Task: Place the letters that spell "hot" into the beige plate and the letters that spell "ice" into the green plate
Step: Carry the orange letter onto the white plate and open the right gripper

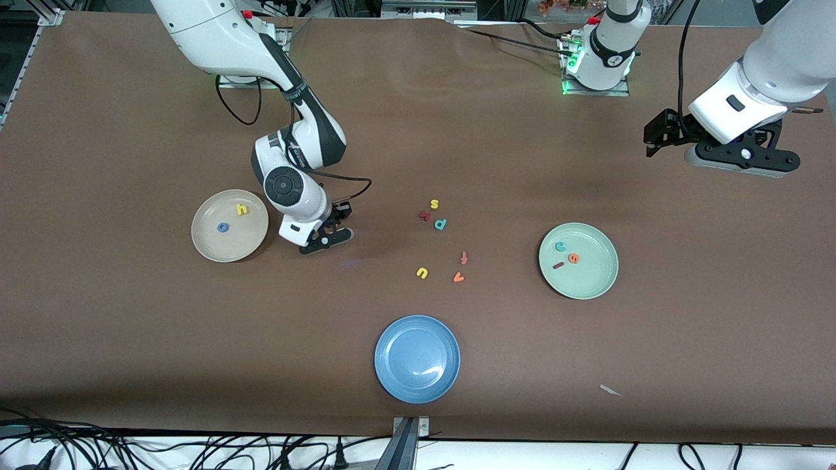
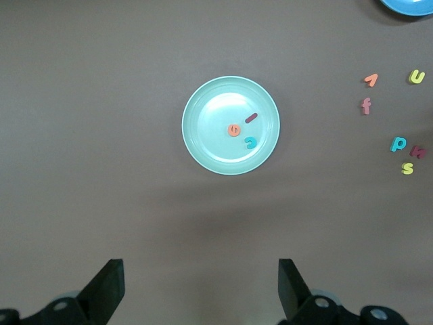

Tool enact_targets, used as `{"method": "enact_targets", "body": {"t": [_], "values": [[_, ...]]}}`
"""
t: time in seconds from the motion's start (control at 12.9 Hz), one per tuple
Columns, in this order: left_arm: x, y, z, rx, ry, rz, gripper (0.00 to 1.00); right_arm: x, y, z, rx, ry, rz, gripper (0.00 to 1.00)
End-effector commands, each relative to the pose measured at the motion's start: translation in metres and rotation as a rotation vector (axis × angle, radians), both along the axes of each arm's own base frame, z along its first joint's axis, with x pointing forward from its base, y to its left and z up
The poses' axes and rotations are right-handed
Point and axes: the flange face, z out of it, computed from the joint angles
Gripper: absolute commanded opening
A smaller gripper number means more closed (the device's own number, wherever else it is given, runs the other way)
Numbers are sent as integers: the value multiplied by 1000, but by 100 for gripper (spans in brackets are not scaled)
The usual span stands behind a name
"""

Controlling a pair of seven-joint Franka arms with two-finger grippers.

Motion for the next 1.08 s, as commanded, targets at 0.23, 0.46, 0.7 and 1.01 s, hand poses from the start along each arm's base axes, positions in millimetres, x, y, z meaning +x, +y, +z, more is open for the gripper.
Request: {"method": "enact_targets", "body": {"t": [0.23, 0.46, 0.7, 1.01], "values": [[2, -1, 12, -35, -6, 13, 100, -1, -4, 6, -3, -10, -42, 23], [2, 0, 11, -32, -5, 19, 100, 3, -11, 11, -7, -18, -52, 20], [2, -1, 12, -39, -5, 21, 100, 10, -27, 18, -31, 3, -81, 15], [2, -2, 10, -38, -1, 20, 100, 35, -75, 60, -75, 22, -150, 15]]}}
